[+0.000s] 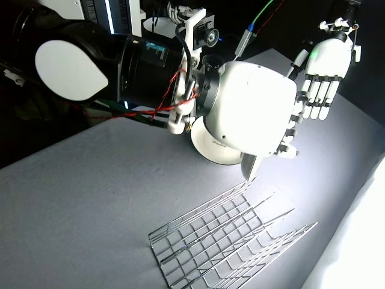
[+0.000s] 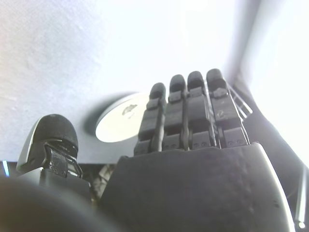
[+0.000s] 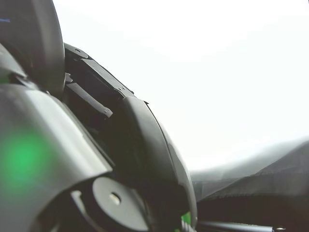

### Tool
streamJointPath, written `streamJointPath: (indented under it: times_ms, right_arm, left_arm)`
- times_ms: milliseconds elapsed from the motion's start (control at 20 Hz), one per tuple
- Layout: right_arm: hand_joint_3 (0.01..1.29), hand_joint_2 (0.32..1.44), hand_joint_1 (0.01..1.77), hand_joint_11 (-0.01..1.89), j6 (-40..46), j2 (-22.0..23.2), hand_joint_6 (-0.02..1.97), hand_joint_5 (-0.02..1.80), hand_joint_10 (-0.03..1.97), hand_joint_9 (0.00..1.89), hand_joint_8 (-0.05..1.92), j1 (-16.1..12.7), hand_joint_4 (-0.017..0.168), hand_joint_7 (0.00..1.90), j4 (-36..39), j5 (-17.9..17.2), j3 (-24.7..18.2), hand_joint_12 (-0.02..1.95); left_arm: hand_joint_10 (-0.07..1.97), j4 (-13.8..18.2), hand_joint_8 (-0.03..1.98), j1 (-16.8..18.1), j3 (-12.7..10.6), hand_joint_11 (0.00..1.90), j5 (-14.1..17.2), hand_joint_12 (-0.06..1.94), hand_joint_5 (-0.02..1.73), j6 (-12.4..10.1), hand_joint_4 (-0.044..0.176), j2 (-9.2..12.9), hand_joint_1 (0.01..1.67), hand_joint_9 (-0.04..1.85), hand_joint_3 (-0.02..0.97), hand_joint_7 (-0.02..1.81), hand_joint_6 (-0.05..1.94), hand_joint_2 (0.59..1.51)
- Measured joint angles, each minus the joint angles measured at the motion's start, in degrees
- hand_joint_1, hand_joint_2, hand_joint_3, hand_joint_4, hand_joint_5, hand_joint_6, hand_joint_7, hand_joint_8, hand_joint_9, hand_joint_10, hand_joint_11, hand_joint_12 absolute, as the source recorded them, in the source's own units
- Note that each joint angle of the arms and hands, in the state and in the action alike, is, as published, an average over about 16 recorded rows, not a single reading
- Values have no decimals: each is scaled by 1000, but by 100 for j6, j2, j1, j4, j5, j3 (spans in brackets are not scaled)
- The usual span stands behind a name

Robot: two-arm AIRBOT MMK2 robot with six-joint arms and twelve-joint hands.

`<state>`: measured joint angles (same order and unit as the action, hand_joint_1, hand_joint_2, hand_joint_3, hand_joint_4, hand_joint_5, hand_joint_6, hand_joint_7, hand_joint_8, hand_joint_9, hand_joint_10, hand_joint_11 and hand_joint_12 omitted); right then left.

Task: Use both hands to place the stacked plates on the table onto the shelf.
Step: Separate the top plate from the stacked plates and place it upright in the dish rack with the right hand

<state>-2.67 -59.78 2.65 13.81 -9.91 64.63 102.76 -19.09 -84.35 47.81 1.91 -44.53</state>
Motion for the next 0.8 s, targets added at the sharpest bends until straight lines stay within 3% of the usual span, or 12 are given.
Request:
streamJointPath:
  times_ms: [800]
  right_arm:
    - [13,1100,1253,543,-48,33,1090,832,959,880,1049,-327,-4,950,-385,204,526,1632]
  left_arm:
    - [9,9,14,10,12,20,11,123,92,25,1,1,18,80,1,100,7,1203]
